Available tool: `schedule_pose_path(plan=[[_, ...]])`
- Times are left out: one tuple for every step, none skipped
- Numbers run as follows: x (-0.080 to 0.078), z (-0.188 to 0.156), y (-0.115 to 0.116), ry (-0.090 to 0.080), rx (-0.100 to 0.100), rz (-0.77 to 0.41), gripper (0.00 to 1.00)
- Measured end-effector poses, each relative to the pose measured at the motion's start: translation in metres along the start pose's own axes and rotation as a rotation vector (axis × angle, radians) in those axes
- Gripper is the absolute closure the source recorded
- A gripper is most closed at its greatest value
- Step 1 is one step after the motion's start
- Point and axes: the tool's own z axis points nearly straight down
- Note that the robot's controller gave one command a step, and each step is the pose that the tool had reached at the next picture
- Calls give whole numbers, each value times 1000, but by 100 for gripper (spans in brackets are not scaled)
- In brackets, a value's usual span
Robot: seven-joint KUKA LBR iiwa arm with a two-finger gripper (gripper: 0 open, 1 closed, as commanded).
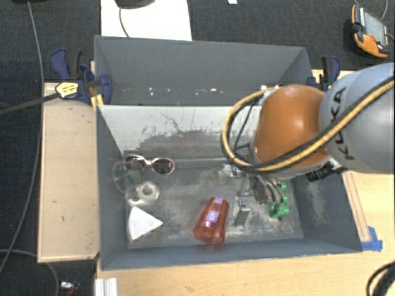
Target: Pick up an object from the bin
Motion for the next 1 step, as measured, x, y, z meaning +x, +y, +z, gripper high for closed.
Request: schedule_pose_path(plan=[[-2,-4,0,-8,-1,4,0]])
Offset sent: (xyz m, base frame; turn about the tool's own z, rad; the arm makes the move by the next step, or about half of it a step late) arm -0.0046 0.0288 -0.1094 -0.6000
